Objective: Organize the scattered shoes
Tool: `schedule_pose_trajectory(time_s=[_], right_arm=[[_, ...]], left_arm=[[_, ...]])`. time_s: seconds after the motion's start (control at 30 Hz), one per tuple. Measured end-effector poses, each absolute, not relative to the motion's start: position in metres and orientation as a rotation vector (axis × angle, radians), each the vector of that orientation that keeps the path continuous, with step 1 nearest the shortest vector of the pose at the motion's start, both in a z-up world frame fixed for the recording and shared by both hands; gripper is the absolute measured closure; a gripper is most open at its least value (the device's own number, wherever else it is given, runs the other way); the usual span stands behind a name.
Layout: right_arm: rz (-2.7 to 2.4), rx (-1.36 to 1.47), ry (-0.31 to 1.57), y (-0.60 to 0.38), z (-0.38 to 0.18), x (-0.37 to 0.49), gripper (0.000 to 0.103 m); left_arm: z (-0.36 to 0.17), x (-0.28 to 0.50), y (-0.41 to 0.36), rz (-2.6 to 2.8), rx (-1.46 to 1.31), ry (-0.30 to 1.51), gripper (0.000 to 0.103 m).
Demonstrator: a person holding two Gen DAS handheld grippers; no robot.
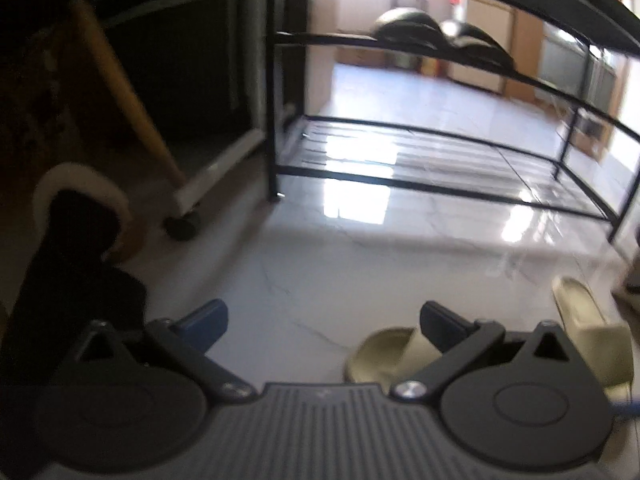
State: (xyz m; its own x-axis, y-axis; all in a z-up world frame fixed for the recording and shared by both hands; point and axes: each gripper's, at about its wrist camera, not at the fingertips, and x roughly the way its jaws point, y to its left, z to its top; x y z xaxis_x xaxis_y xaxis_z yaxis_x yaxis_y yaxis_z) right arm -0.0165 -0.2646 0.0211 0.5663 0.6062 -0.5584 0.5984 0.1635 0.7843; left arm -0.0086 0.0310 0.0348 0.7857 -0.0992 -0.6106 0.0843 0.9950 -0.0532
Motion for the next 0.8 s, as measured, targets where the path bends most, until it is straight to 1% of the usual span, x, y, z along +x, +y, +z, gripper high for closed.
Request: schedule_pose_trajectory(time_s=[0.1, 0.17, 0.3, 0.4, 0.57, 0.8], right_arm=[[-0.108, 1.724, 1.125, -0.237, -0.003, -0.011, 0.0], [-0.197, 1.772, 1.158, -0.221, -0.015, -0.005, 0.0], [-0.373, 1.807, 1.106, -0.201, -0.027, 0.009, 0.0], [-0.465, 1.786, 1.069, -0.196, -0.024, 0.018, 0.0], [-0.521, 1.731, 1.109, -0.187, -0.017, 0.024, 0.0], [-0.623, 1.73, 1.153, -0.175, -0.039, 0.027, 0.0]], left_arm=[[0.034, -0.008, 0.044, -0.03, -0.114, 0.638, 0.001], [0.035, -0.01, 0.051, -0.018, -0.15, 0.63, 0.001], [0.036, -0.011, 0.064, -0.017, -0.196, 0.636, 0.001], [0.038, -0.011, 0.068, -0.027, -0.219, 0.618, 0.001], [0.036, -0.008, 0.068, -0.046, -0.235, 0.615, 0.001], [0.035, -0.007, 0.07, -0.049, -0.253, 0.619, 0.001]])
